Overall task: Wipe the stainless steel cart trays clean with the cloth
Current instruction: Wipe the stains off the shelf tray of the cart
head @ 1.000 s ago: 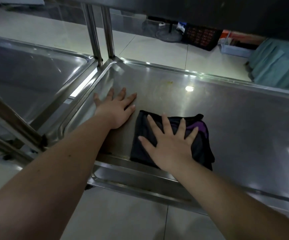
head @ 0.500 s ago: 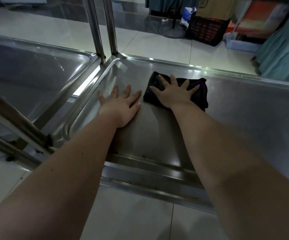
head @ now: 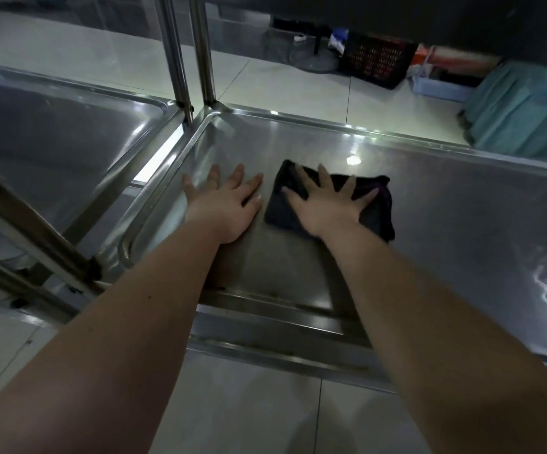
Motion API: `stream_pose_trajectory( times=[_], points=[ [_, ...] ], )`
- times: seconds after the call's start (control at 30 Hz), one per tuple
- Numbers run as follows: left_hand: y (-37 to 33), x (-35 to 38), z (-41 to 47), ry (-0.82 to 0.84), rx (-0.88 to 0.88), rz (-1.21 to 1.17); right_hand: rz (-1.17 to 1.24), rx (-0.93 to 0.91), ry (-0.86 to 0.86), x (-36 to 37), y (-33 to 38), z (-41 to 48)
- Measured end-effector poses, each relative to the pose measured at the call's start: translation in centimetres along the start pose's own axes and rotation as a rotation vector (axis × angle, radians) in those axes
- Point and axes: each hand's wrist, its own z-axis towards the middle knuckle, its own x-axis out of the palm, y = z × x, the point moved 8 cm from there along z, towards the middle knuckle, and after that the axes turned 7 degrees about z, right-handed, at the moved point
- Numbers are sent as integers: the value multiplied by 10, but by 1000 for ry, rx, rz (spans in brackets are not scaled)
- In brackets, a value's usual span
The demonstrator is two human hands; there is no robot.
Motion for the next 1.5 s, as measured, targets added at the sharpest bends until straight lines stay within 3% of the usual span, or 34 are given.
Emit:
stream_pose_trajectory(
  times=[0.27, 0.37, 0.53, 0.77, 0.9, 1.03, 1.13, 1.3, 1.4, 1.5],
  points=[
    [4, 1, 5, -3, -7, -7, 29, -19, 40, -8, 14, 67],
    [5, 1, 5, 4, -10, -17, 5, 13, 18, -24, -34, 63],
    [0, 1, 3, -6, -12, -2, 10, 221, -20, -45, -128, 44],
    [3, 1, 3, 14, -13, 17, -19, -104, 1, -1, 4, 22],
    [3, 2, 4, 14, -10, 9, -27, -86, -34, -17, -46, 11],
    [-1, 0, 2, 15, -15, 9, -14, 115, -27, -37, -135, -6],
    [-2, -2, 0, 5, -17, 11, -17, 127, -47, -29, -108, -23],
    [0, -2, -2, 25, -21, 11, -54, -106, -59, 18, 9, -73],
    [0, -1, -4, 30, -20, -8, -41, -115, -82, 5, -17, -79],
    [-3, -1, -5, 22, -26, -24, -32, -12, -96, -18, -89, -77]
  ],
)
